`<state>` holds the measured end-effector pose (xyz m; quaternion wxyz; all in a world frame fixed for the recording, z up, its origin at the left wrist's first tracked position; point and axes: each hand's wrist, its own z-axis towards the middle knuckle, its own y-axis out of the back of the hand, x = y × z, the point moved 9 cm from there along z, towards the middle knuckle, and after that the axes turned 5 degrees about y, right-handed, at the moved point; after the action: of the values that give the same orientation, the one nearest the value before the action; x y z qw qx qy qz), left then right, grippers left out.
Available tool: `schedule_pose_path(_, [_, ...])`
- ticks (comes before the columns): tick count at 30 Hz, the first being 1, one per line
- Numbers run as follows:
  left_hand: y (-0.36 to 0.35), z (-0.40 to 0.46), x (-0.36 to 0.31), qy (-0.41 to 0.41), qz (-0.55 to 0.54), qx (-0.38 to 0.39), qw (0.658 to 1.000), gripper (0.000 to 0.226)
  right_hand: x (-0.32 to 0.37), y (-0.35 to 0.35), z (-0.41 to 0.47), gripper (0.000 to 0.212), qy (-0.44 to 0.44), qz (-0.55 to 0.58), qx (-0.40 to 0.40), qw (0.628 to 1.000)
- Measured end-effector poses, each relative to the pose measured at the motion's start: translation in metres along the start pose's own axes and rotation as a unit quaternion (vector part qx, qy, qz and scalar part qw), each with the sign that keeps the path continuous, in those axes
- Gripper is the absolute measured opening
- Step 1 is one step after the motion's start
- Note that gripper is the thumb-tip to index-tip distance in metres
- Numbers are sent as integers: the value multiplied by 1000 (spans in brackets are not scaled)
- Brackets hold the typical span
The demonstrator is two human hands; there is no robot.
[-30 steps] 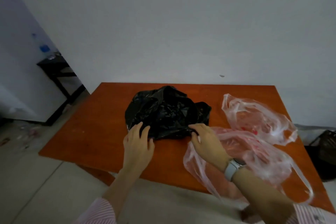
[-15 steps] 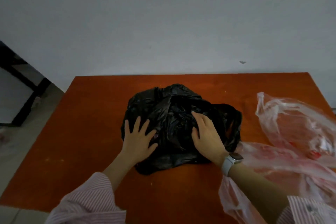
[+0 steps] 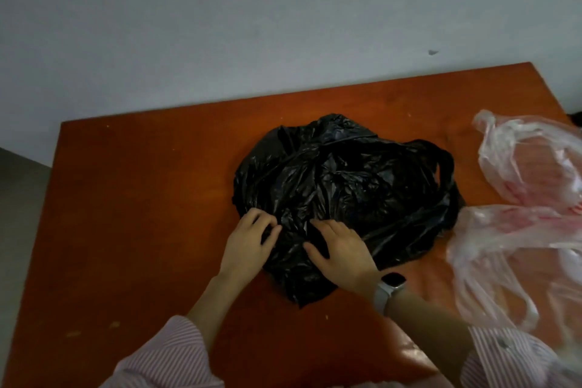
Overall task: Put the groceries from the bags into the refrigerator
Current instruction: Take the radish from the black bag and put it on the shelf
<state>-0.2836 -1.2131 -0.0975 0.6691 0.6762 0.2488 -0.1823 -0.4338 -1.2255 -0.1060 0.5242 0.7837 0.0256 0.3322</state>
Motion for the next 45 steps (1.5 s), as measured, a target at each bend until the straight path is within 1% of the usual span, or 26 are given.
schedule_pose_path(2, [2,-7,8,10,6,-35,999,27,9,-10,-13,68,-1,-25,-5,1000])
schedule_pose_path(3, [3,-11,11,16,23,-55,998,30,13,-15,-20,65,11,-46,-18,999])
schedule_pose_path(4, [3,-15,14,23,50,-74,996,28,17,-19,-26,59,19,-60,-32,998])
schedule_pose_path(6, [1,-25,22,45,103,-87,990,12,25,-24,-38,49,34,-61,-69,995])
schedule_pose_path(7, [-2,-30,26,57,118,-83,988,8,30,-27,-44,46,52,-57,-83,994])
schedule_pose_path(9, [-9,-39,36,74,145,-59,985,7,37,-34,-53,47,93,-58,-99,989])
schedule_pose_path(11, [-15,-50,47,92,170,-39,980,8,36,-47,-64,51,117,-78,-95,985])
schedule_pose_path(14, [-16,-69,59,137,180,-17,974,9,29,-68,-79,57,123,-104,-58,985])
schedule_pose_path(16, [-12,-80,60,142,191,-15,971,9,26,-76,-89,57,126,-125,-30,984])
schedule_pose_path(18, [-8,-90,55,120,207,-26,970,11,21,-80,-99,57,123,-146,2,982])
schedule_pose_path(19, [-6,-95,51,102,221,-33,969,15,18,-84,-103,56,119,-159,21,980])
schedule_pose_path(22, [-8,-105,28,13,281,-47,959,41,9,-95,-115,51,108,-185,70,974])
schedule_pose_path(24, [-15,-109,12,-62,310,-42,948,55,8,-98,-120,46,104,-186,72,974])
schedule_pose_path(25, [-20,-110,7,-92,318,-28,943,61,10,-97,-122,44,102,-183,54,976])
schedule_pose_path(27, [-28,-109,11,-111,327,5,939,58,16,-91,-123,38,77,-152,13,985])
schedule_pose_path(29, [-34,-104,27,-90,320,54,942,55,22,-79,-121,34,30,-63,-73,995])
schedule_pose_path(31, [-39,-102,44,-82,322,93,939,56,29,-64,-114,39,-30,46,-148,987])
schedule_pose_path(32, [-39,-101,49,-83,327,101,936,57,33,-57,-107,43,-58,90,-169,980])
schedule_pose_path(34, [-39,-100,53,-85,327,107,935,56,37,-53,-85,49,-118,167,-170,964])
schedule_pose_path(36, [-39,-100,53,-84,321,112,937,56,37,-59,-61,61,-195,248,-137,939])
schedule_pose_path(37, [-40,-100,53,-82,318,120,937,56,35,-63,-52,68,-231,267,-128,927])
schedule_pose_path(39, [-43,-101,57,-76,316,141,935,56,33,-69,-40,78,-282,264,-126,914])
schedule_pose_path(40, [-45,-101,61,-69,315,154,934,56,31,-71,-38,79,-299,255,-129,911])
schedule_pose_path(42, [-44,-99,64,-59,308,164,935,58,28,-71,-37,75,-311,229,-141,911])
schedule_pose_path(45, [-44,-98,67,-49,304,180,934,69,26,-57,-40,65,-293,184,-165,924])
